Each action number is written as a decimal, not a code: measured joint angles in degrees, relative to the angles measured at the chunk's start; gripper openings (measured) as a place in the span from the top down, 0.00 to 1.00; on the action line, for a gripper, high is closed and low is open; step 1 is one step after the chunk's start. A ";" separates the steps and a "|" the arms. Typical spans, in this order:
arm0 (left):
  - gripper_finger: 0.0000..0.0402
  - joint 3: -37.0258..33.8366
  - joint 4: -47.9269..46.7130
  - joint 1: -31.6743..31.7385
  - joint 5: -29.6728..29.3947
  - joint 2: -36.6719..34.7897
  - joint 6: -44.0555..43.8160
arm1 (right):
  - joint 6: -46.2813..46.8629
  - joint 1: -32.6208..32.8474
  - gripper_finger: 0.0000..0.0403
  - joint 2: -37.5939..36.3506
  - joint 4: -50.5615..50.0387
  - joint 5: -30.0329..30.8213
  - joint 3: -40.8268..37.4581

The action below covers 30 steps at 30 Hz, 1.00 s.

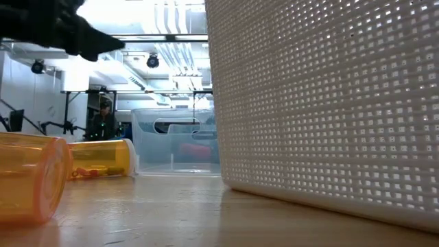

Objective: Pick & Place Medicine items
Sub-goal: Put the red bandage into the transparent bin

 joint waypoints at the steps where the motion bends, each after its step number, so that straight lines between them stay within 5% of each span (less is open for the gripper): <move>1: 1.00 1.55 -0.77 0.07 -1.16 2.63 -0.71 | -0.02 0.00 0.40 0.00 0.00 0.02 0.01; 10: 1.00 17.34 -8.77 6.35 -7.52 23.88 -14.76 | -0.01 -0.02 0.40 -0.01 -0.02 0.04 0.01; 19: 0.97 28.57 -15.08 14.63 1.65 42.45 -17.54 | -0.01 -0.02 0.40 0.00 -0.01 0.04 0.00; 25: 0.71 33.62 -16.26 20.55 10.30 50.48 -18.32 | -0.13 -0.04 0.40 0.00 0.00 0.06 0.00; 30: 0.41 35.74 -14.83 24.53 11.38 55.92 -18.35 | -0.09 -0.04 0.40 -0.02 -0.02 0.07 0.01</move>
